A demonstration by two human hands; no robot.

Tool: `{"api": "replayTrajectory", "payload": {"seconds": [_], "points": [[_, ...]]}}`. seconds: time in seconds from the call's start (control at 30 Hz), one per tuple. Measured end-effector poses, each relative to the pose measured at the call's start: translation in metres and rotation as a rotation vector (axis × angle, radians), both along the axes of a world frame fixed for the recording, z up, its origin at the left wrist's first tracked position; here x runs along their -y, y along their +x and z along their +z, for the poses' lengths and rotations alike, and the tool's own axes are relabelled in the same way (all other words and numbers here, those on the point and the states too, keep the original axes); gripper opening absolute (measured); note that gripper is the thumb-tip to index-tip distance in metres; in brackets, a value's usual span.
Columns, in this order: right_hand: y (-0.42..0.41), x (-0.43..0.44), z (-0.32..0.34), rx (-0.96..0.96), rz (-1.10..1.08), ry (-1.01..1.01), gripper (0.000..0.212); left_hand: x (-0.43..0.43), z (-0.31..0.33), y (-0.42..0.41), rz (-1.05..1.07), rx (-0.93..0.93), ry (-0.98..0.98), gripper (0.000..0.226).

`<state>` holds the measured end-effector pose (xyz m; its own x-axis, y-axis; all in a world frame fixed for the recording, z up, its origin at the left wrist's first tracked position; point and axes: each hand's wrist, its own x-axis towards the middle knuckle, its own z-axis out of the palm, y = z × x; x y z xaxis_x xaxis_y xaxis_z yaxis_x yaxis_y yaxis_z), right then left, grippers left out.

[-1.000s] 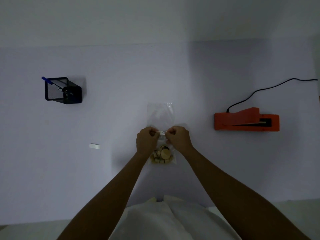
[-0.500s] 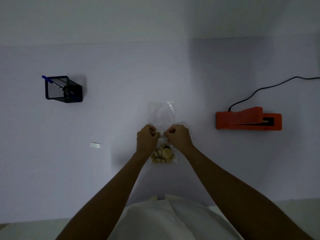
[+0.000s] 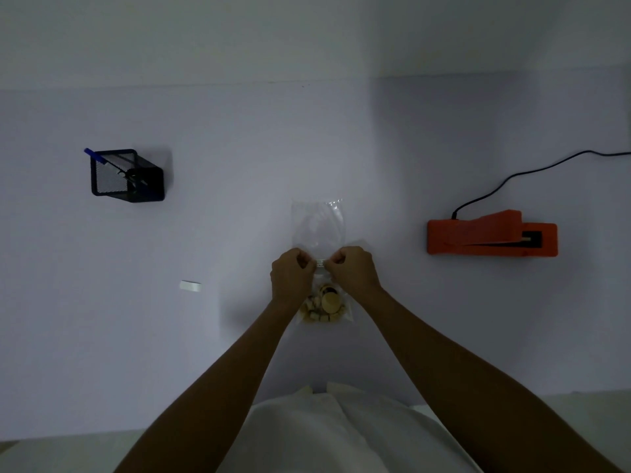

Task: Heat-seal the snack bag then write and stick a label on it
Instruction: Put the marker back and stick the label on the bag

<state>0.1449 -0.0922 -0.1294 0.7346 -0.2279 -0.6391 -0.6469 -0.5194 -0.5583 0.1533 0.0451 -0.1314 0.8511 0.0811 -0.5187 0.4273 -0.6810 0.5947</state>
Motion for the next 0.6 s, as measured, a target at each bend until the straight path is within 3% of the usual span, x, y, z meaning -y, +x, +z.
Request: {"api": "replayTrajectory", "payload": {"seconds": [0.6], "points": [[0.0045, -0.0052, 0.003, -0.001, 0.06, -0.091, 0.023, 0.0029, -0.0001, 0.0004, -0.044, 0.026, 0.064, 0.007]]}}
